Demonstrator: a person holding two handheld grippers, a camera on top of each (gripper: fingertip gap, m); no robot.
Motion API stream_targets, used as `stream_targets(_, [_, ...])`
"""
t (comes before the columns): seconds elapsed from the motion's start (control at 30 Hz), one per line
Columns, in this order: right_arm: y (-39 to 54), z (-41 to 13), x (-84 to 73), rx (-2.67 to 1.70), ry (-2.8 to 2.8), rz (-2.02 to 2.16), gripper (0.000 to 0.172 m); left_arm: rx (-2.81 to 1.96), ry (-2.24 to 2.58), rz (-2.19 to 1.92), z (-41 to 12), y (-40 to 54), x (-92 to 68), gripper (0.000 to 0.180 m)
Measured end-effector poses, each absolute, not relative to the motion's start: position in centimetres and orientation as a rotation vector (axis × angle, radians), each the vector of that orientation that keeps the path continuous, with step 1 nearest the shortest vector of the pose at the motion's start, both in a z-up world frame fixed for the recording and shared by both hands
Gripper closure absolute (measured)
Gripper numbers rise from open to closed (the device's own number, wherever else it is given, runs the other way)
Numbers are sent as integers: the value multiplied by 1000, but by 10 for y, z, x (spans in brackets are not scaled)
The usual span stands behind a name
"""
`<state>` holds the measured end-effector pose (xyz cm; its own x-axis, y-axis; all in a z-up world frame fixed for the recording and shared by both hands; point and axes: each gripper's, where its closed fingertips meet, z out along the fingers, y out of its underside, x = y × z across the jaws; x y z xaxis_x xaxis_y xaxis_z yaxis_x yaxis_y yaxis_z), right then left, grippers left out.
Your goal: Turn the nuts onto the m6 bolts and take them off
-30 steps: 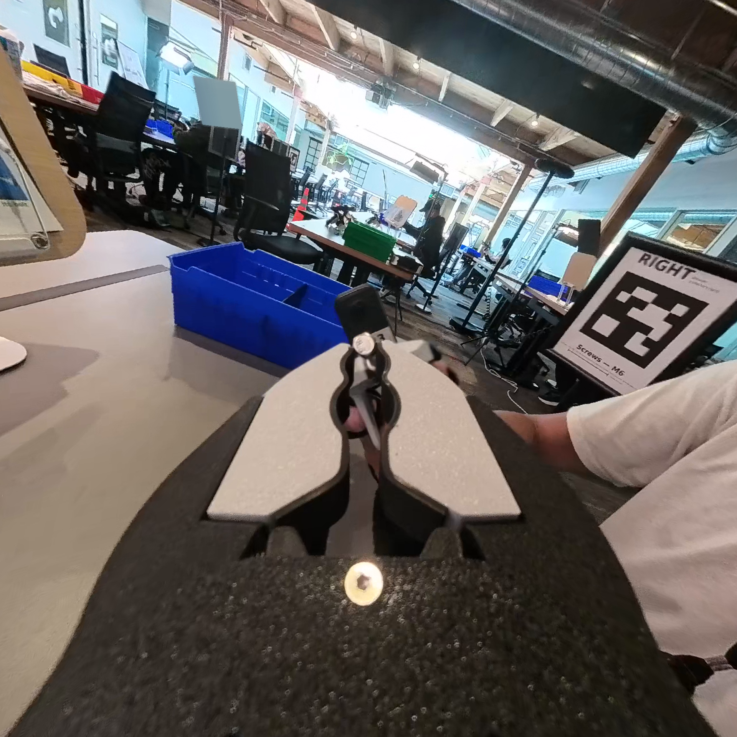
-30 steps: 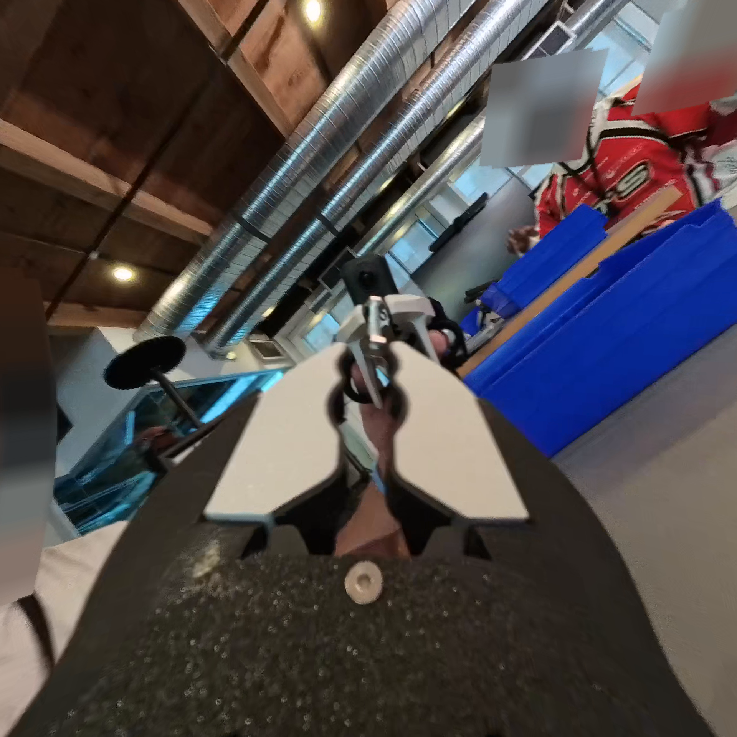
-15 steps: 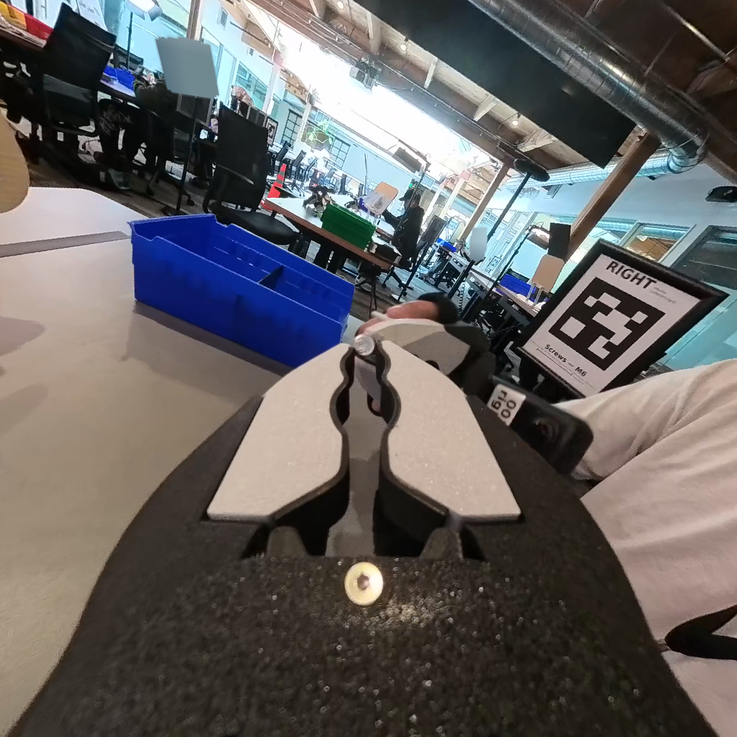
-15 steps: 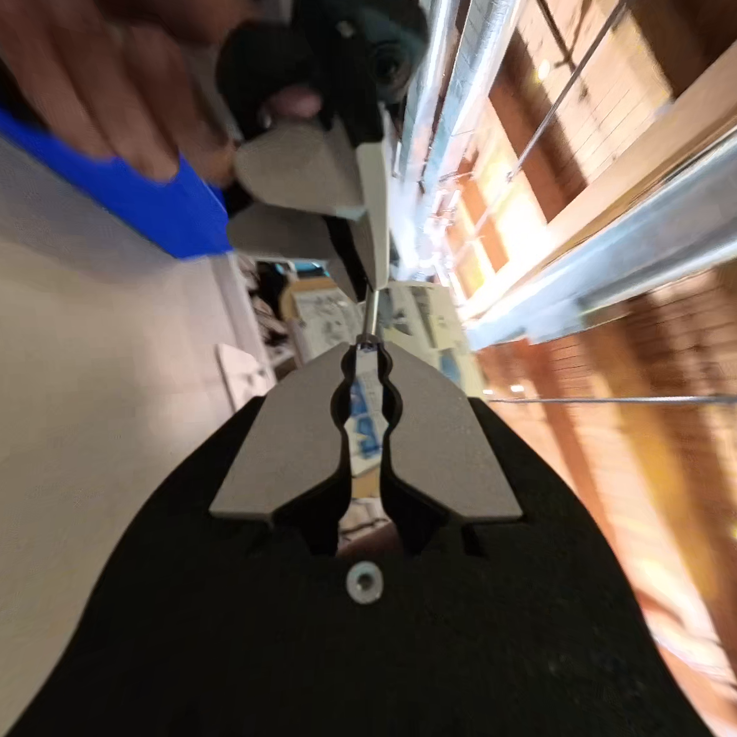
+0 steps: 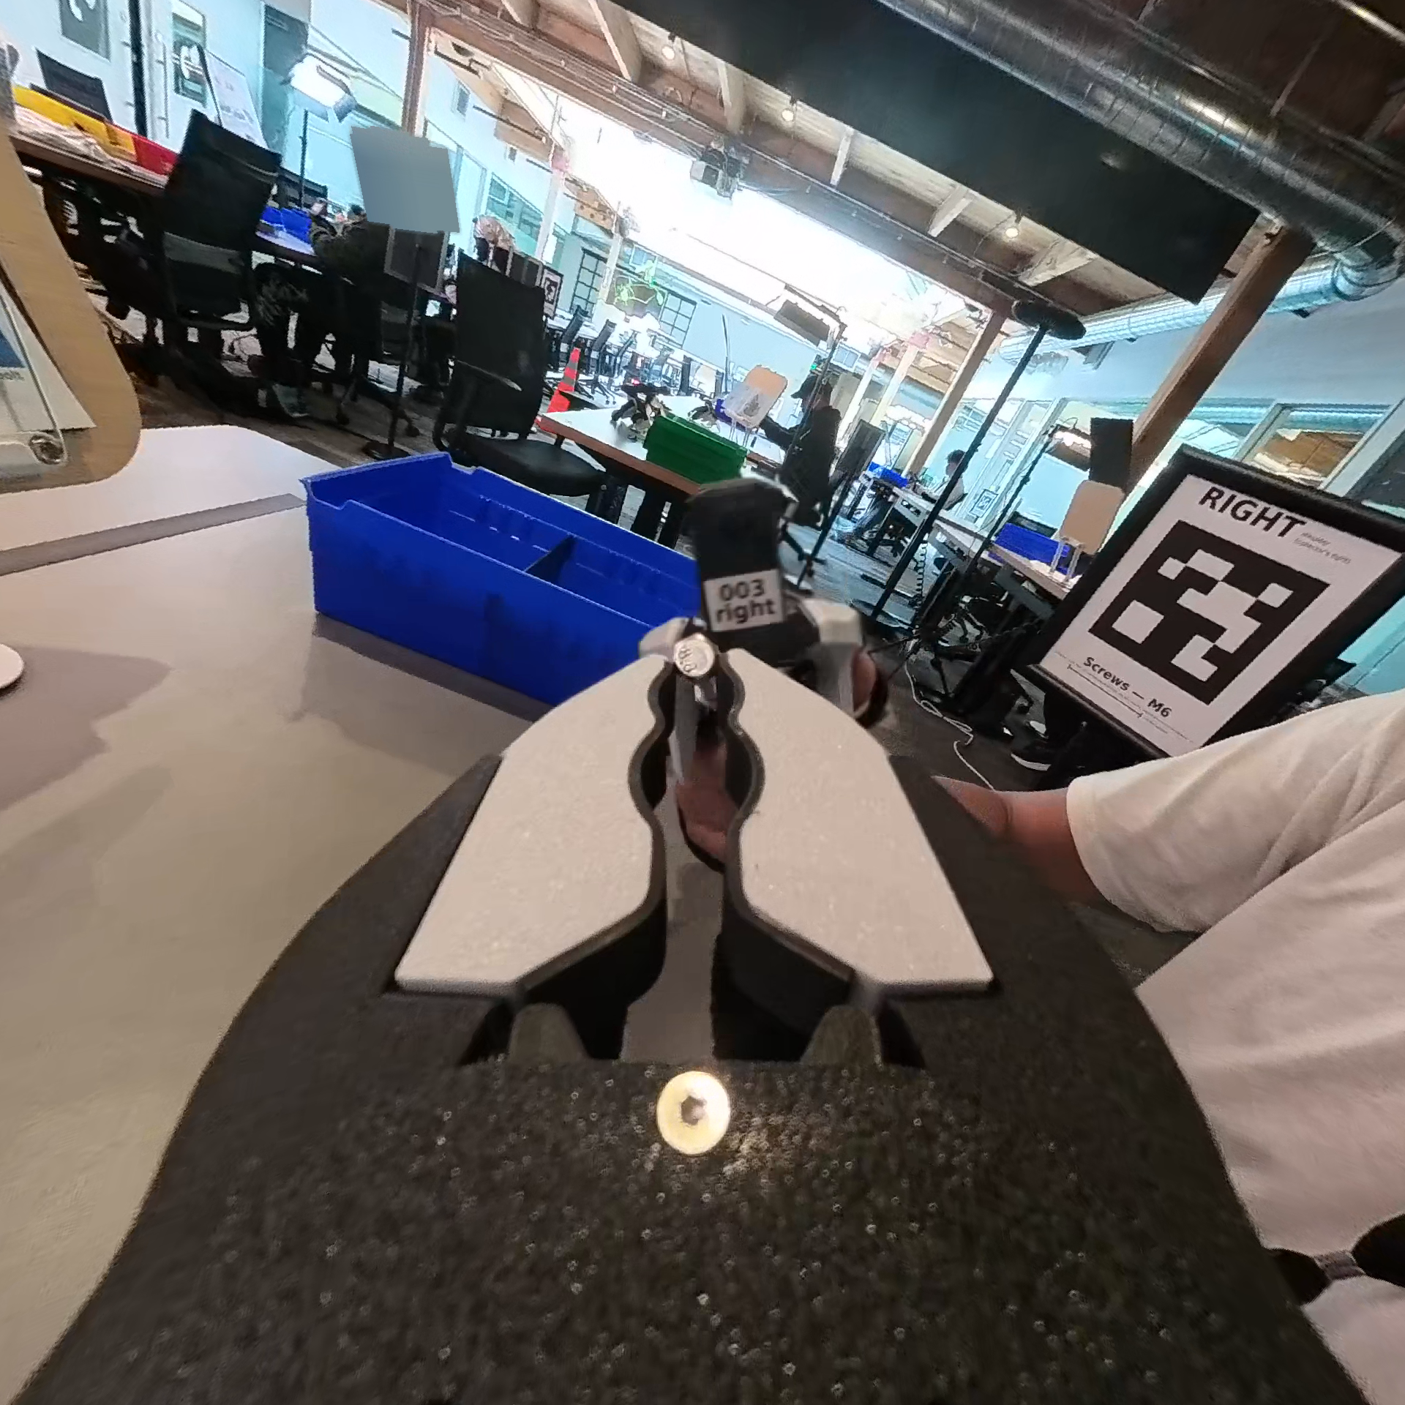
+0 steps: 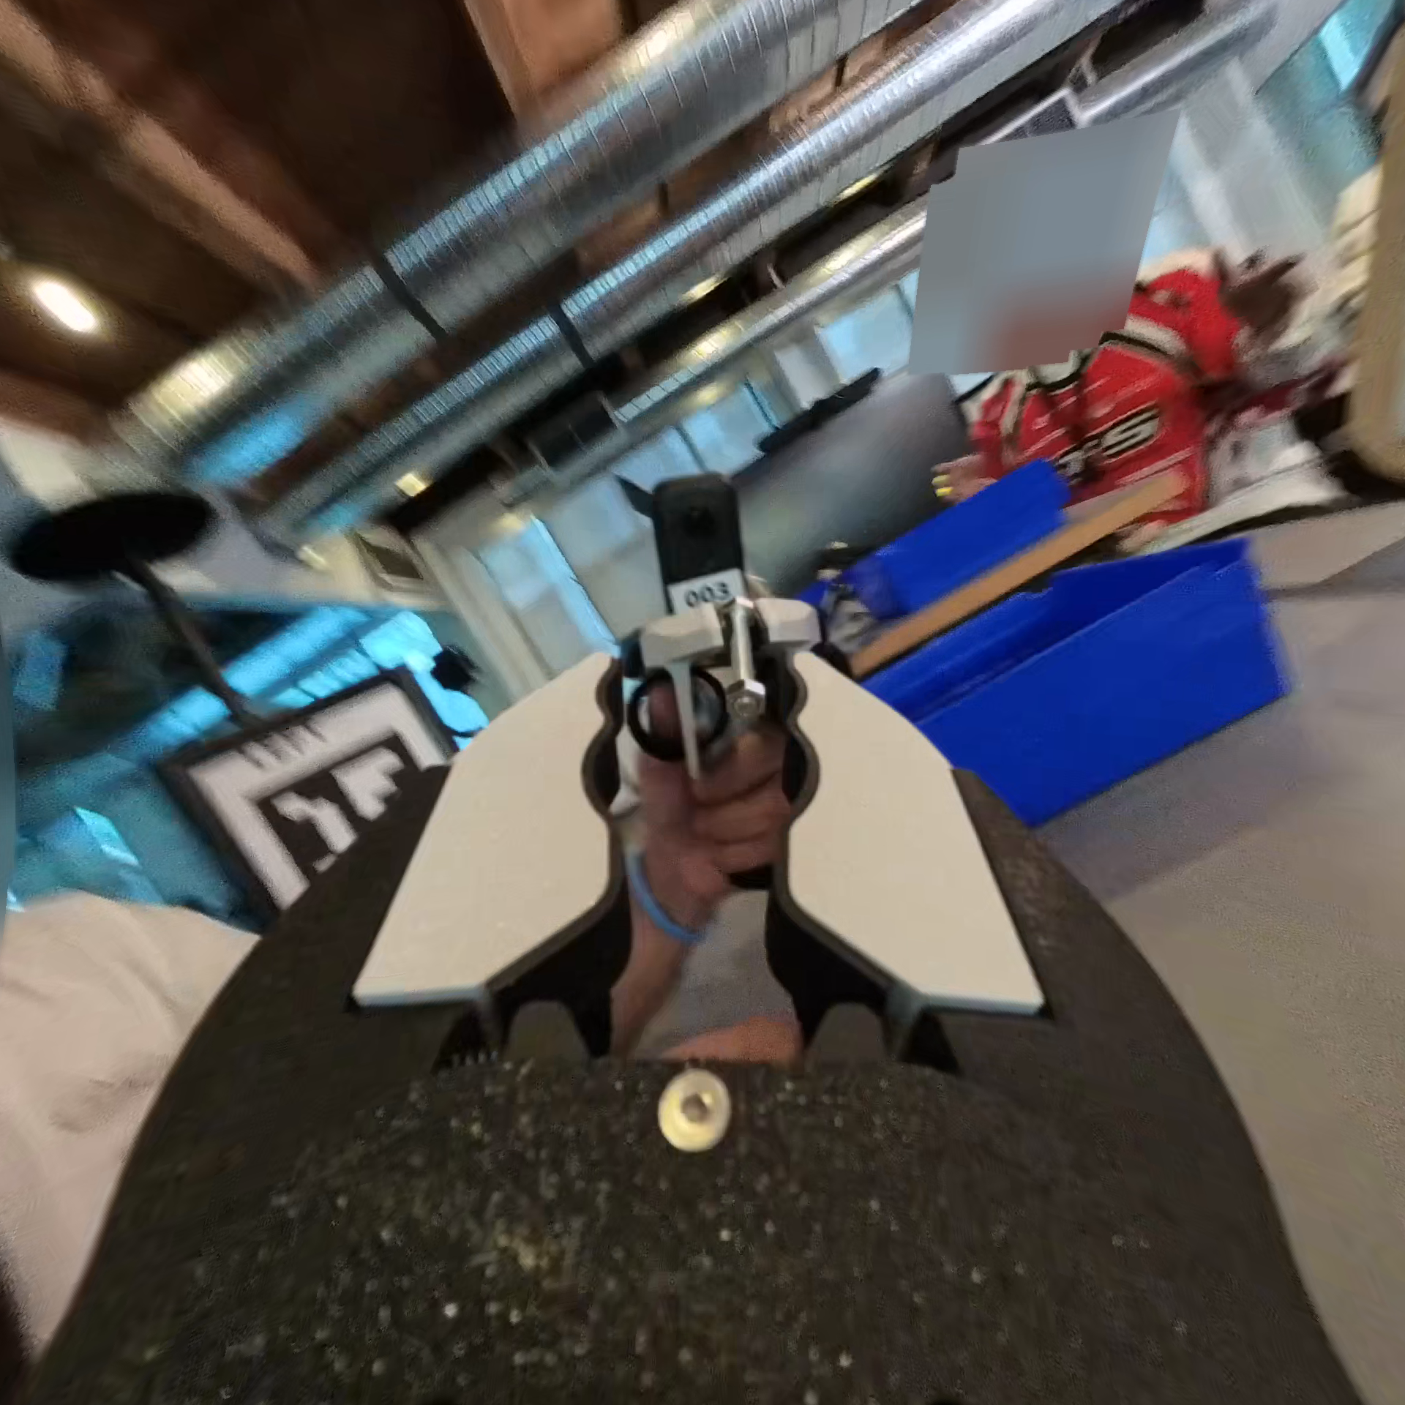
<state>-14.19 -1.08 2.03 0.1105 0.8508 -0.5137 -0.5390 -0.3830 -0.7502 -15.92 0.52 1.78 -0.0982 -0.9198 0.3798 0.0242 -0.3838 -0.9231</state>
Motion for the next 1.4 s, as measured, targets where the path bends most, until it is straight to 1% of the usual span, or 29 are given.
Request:
stream_targets(0.07, [-6,17,-141,-1243,-277,1699,135,-1415,1033,-1594,17,5,-159,171])
stream_targets(0.13, [-6,8,-150,-1296,-311,1700,138,-1422,1034,-1595,15,5,-157,171])
stream_targets(0.17, [-5,3,-154,-1333,-345,1646,141,-1427,1038,-1602,14,5,-156,171])
stream_targets(0.2, [-5,-1,-156,-1360,-373,1587,154,-1432,1037,-1606,13,5,-156,171])
stream_targets(0.23, [-5,-2,-158,-1369,-404,1540,162,-1433,1031,-1612,13,6,-156,171])
stream_targets(0.33, [-2,7,-148,-1300,-447,1300,162,-1445,1041,-1655,12,3,-154,171])
stream_targets(0.47, [-4,0,-148,-1221,-750,519,162,-1461,1025,-1754,12,0,-154,171])
stream_targets(0.63, [1,3,-139,-905,-1026,-571,162,-1473,1022,-1764,11,0,-153,171])
stream_targets(0.7, [3,5,-136,-783,-1072,-851,162,-1484,1016,-1779,9,1,-152,171])
stream_targets(0.73, [2,5,-136,-738,-1081,-917,162,-1486,1014,-1789,9,1,-152,171])
stream_targets(0.8, [-3,0,-142,-747,-1083,-810,160,-1477,1009,-1798,10,1,-153,171])
stream_targets(0.83, [-4,-5,-144,-806,-1071,-676,153,-1466,1006,-1789,11,1,-153,171])
stream_targets(0.9, [-2,-12,-146,-991,-997,-342,145,-1446,1014,-1775,15,1,-155,171])
stream_targets(1.0, [-5,-17,-157,-1227,-803,392,142,-1400,1047,-1703,19,-1,-160,171])
stream_targets(1.03, [-10,-14,-161,-1249,-724,662,141,-1402,1055,-1672,18,-1,-160,171])
stream_targets(1.07, [-12,-11,-164,-1266,-640,910,144,-1410,1058,-1642,18,1,-161,171])
stream_targets(1.13, [-10,-4,-161,-1261,-461,1289,140,-1415,1064,-1617,17,2,-163,171])
stream_targets(1.2, [-7,0,-156,-1233,-322,1507,141,-1425,1061,-1615,16,4,-164,171])
stream_targets(1.27, [-5,1,-154,-1222,-269,1587,145,-1433,1059,-1617,14,5,-164,171])
stream_targets(1.3, [-3,-1,-155,-1237,-261,1590,148,-1436,1061,-1621,13,5,-164,171])
stream_targets(1.37, [-4,1,-156,-1240,-256,1607,162,-1441,1062,-1625,12,5,-162,171])
stream_targets(1.4, [-5,-1,-161,-1273,-282,1600,163,-1435,1058,-1638,13,5,-162,171])
